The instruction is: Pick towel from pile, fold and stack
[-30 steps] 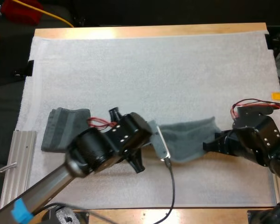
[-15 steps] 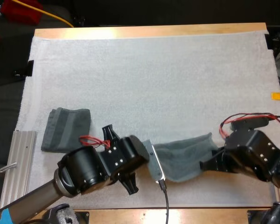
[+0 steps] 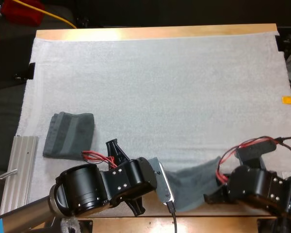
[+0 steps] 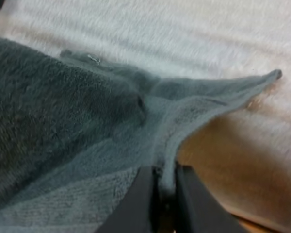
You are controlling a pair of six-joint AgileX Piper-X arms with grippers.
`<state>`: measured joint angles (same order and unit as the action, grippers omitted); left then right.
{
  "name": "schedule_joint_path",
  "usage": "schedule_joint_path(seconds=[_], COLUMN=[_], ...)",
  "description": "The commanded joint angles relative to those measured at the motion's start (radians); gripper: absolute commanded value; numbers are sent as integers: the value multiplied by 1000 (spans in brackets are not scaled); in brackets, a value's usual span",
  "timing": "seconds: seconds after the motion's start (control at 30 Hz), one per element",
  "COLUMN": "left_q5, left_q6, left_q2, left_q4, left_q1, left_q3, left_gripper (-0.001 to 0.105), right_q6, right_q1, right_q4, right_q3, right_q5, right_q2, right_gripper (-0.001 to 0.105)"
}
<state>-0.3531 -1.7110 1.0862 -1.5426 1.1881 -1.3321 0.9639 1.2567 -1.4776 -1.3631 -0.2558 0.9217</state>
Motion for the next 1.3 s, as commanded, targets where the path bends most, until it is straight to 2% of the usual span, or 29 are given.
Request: schedule_joint_path(seconds=[0.0, 0.27, 0.43, 0.63, 0.77, 0.87, 1.0, 1.13, 1.27], left_q5=[-11, -11, -11, 40, 62, 83, 108, 119, 143], left_q6=[-21, -17, -3, 69, 96, 123, 164, 183, 187], left_q2=[-9, 1, 35, 62, 71, 75, 91, 129, 182], left_q4=[-30, -25, -11, 31, 60, 89, 138, 175, 227], left_q1=[4, -21, -90, -171, -222, -253, -276, -296, -372], left_q3=[-5, 2, 12, 12, 12, 12, 18, 19, 20], left_gripper=[0, 0, 0, 0, 0, 0, 0, 0, 0], right_q6=[-31, -56, -55, -48, -10, 71, 185, 242, 293], right_q1=[25, 49, 49, 47, -14, -102, -239, -356, -469], right_q4=[-24, -24, -21, 35, 51, 102, 192, 221, 262], right_q3=[-12, -1, 39, 85, 87, 87, 89, 89, 89], right_q5=[-25, -117, -169, -246, -249, -218, -122, -62, 21], right_q2=[-5, 3, 16, 27, 49, 68, 104, 152, 201], right_gripper=[2, 2, 2, 2, 2, 2, 2, 2, 2])
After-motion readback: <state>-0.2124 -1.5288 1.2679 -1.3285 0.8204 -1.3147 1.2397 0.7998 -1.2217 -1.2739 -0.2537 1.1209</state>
